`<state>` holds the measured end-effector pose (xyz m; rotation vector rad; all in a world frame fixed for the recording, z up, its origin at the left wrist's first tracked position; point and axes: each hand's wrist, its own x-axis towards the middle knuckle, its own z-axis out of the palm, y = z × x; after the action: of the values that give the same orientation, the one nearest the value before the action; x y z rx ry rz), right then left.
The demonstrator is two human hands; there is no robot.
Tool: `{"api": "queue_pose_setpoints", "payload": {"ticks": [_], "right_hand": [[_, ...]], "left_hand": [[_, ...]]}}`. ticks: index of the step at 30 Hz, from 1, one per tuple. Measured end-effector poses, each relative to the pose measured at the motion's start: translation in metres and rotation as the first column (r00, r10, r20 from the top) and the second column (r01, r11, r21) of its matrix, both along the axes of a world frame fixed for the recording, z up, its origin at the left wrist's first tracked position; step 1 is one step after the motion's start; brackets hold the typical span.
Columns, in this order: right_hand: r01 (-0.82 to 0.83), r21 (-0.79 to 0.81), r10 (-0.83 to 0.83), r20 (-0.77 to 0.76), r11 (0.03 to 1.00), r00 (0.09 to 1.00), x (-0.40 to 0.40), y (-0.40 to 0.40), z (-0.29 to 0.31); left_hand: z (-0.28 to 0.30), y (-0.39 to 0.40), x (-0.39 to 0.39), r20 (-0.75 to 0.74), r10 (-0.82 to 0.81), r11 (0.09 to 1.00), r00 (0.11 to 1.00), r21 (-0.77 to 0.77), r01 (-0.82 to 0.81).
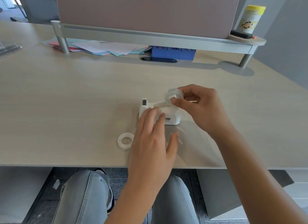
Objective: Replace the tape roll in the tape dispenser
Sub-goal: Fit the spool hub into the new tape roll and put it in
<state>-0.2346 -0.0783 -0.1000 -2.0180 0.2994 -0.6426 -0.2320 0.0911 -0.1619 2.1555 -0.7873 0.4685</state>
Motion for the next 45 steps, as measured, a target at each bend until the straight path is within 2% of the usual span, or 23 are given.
{"api": "queue_pose_setpoints", "payload": {"ticks": [6,12,17,21,31,39,45], "right_hand": [[-0.100,-0.090,0.092,-0.089,0.991,0.992,0.009,-0.005,0.003],[-0.138,-0.165,0.111,-0.162,0.977,0.981,0.008,-0.005,0.008],[-0.216,-0.335,0.109,-0.309,0.917,0.945,0.010,-0.004,0.022],[-0.215,-0.472,0.044,-0.346,0.855,0.937,0.016,0.000,0.030],[-0.175,-0.568,-0.069,-0.383,0.804,0.921,0.021,0.007,0.044],[-0.234,-0.693,-0.165,-0.457,0.682,0.874,0.029,0.019,0.058],[-0.265,-0.758,-0.186,-0.452,0.597,0.873,0.032,0.027,0.055]], "left_hand": [[-0.004,-0.003,0.000,-0.013,0.029,0.988,0.999,0.154,-0.027],[-0.001,-0.001,0.000,-0.019,0.022,0.977,1.000,0.214,-0.018],[-0.001,0.000,0.000,-0.021,0.026,0.968,0.999,0.251,-0.020],[-0.001,0.000,0.001,-0.011,0.029,0.968,1.000,0.249,-0.025],[-0.002,0.000,0.002,-0.008,0.044,0.962,0.999,0.270,-0.040],[-0.002,-0.002,0.001,0.011,0.047,0.961,0.999,0.273,-0.048],[-0.001,-0.003,0.000,-0.002,0.051,0.961,0.999,0.273,-0.049]]}}
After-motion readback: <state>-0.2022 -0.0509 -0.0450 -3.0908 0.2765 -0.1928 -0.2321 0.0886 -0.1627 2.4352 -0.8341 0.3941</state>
